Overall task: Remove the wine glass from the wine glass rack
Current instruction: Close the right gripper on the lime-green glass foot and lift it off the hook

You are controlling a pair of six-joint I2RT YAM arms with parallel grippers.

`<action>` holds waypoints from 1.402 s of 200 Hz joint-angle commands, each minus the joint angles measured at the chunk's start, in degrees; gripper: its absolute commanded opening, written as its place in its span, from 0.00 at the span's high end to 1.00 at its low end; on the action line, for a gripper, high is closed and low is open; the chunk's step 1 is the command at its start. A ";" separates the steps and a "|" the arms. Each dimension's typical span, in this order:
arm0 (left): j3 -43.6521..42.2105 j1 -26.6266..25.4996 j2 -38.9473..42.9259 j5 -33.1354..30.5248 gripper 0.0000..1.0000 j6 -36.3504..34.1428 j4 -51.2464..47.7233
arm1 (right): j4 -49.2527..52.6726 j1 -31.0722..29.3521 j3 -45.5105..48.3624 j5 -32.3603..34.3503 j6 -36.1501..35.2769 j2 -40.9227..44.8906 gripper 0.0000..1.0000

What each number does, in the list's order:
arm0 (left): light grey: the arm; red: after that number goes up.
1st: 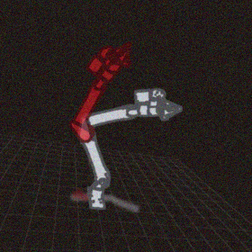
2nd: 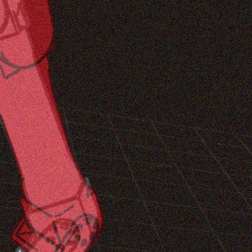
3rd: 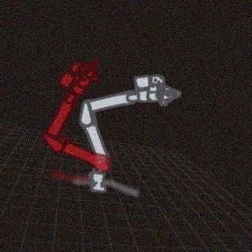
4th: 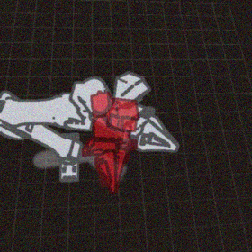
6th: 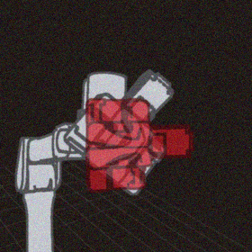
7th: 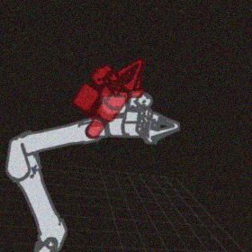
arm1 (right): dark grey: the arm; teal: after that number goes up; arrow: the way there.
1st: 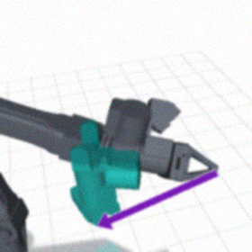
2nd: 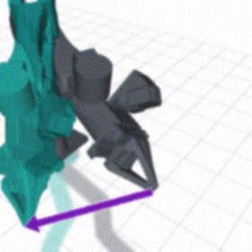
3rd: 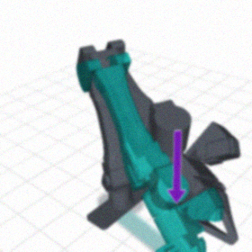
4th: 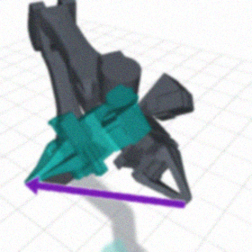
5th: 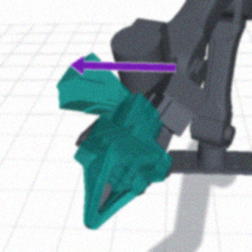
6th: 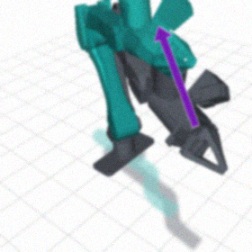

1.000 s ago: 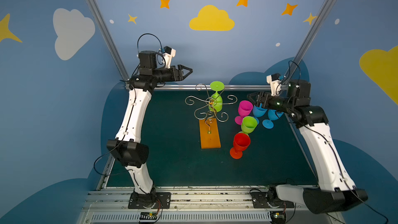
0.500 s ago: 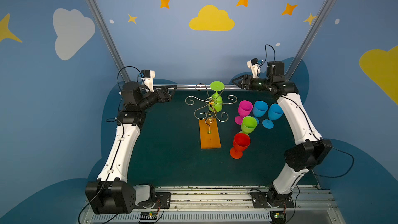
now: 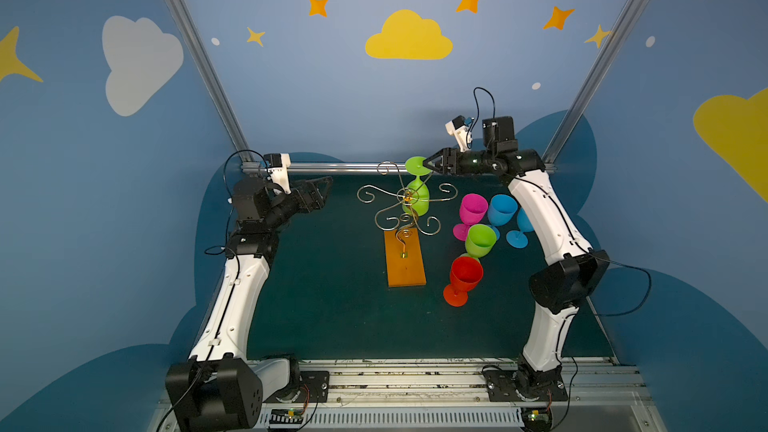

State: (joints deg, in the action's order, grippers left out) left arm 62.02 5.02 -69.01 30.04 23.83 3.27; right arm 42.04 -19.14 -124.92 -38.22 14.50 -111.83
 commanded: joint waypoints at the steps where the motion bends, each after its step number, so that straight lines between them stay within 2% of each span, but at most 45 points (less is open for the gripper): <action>1: -0.31 0.43 -0.35 0.64 0.00 0.79 2.44 | 2.50 -0.73 -2.46 1.28 -1.35 -1.32 0.33; 49: -0.74 1.09 -0.01 1.33 0.00 0.91 2.09 | 2.04 -0.90 -3.73 2.18 -0.11 -3.04 0.39; 147: -1.02 1.40 0.26 1.72 0.00 1.18 2.01 | 1.05 0.54 -2.92 2.09 2.43 -2.45 0.71; 171: -1.02 1.49 0.31 1.77 0.00 1.26 1.93 | -0.65 1.52 -1.29 0.44 4.03 -1.60 0.76; 242: -1.14 1.49 0.34 1.97 0.00 1.38 2.00 | -6.21 2.83 4.12 -3.83 7.75 1.43 1.00; 280: -1.22 1.52 0.55 2.04 0.00 1.37 1.92 | -8.06 3.11 5.51 -6.05 9.43 2.64 1.00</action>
State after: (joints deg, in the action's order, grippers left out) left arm 61.36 6.33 -69.32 31.38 25.12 3.99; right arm 34.44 -16.84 -121.40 -44.88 23.22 -110.19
